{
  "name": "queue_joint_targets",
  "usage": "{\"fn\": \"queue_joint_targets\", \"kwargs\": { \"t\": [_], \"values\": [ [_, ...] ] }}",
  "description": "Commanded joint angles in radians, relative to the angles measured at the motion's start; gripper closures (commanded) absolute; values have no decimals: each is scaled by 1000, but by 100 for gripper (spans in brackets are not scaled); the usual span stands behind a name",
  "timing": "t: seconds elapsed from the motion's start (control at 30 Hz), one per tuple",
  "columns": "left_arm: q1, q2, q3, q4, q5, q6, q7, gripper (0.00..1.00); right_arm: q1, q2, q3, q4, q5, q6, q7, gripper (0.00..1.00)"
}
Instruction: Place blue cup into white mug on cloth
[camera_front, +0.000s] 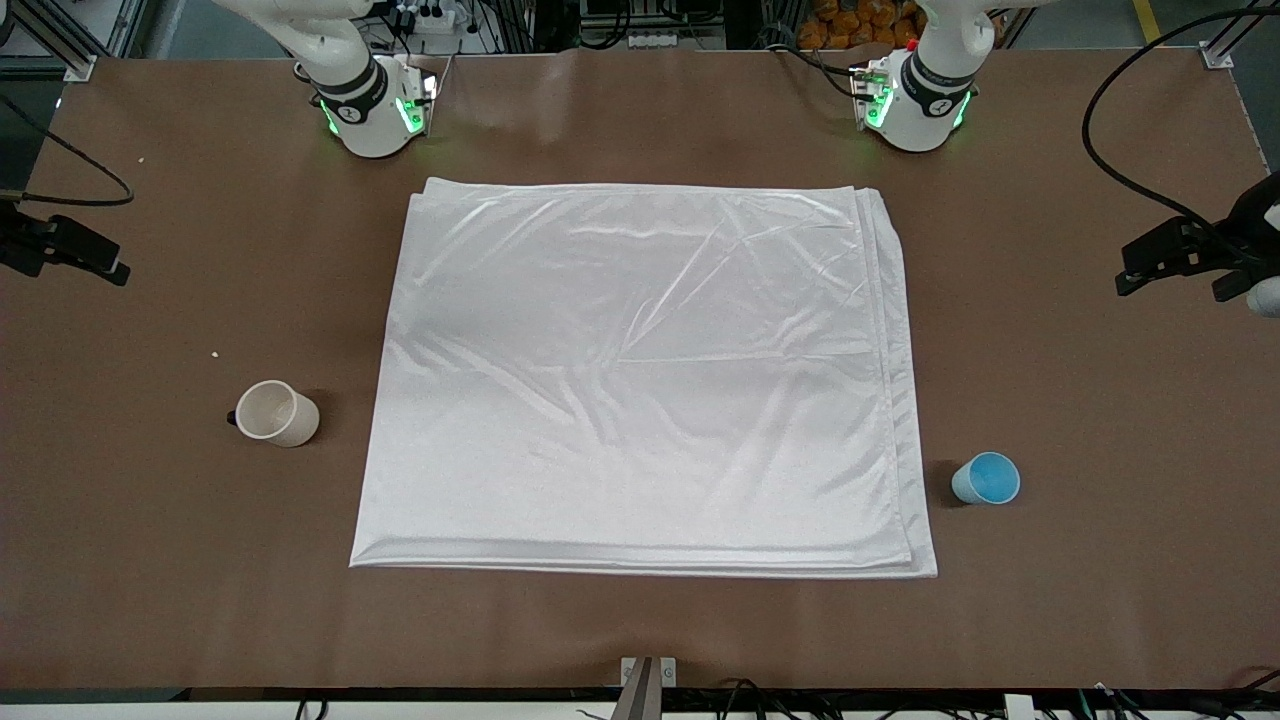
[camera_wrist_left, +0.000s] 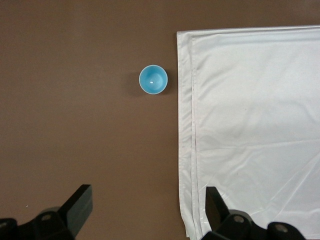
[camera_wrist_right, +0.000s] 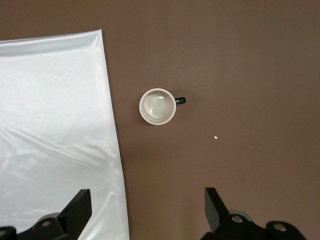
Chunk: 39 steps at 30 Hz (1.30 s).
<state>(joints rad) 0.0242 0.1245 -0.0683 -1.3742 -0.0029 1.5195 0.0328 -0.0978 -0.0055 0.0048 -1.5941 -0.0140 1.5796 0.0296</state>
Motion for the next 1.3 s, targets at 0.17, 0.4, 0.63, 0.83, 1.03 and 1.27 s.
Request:
{"fn": "queue_joint_targets", "kwargs": {
  "t": [0.17,0.4,0.63,0.83,1.03,1.27],
  "values": [
    [3,43,-1,-14,-11,60,-20,0,-28,-19,6,-29,8,26,1,0],
    [3,75,1,-16,-11,86,-21,0,-30,-17,6,-30,9,33,1,0],
    [2,144,-1,-25,18,177,-25,0,-30,-14,6,-44,9,46,1,0],
    [3,167,-1,-69,29,264,-24,0,-28,-13,6,-60,9,66,0,0],
    [3,191,-2,-123,47,359,-24,0,-20,-1,7,-78,9,94,-28,0],
    [5,257,-2,-143,47,429,-21,0,-14,-1,8,-159,8,187,-141,0]
  ]
}}
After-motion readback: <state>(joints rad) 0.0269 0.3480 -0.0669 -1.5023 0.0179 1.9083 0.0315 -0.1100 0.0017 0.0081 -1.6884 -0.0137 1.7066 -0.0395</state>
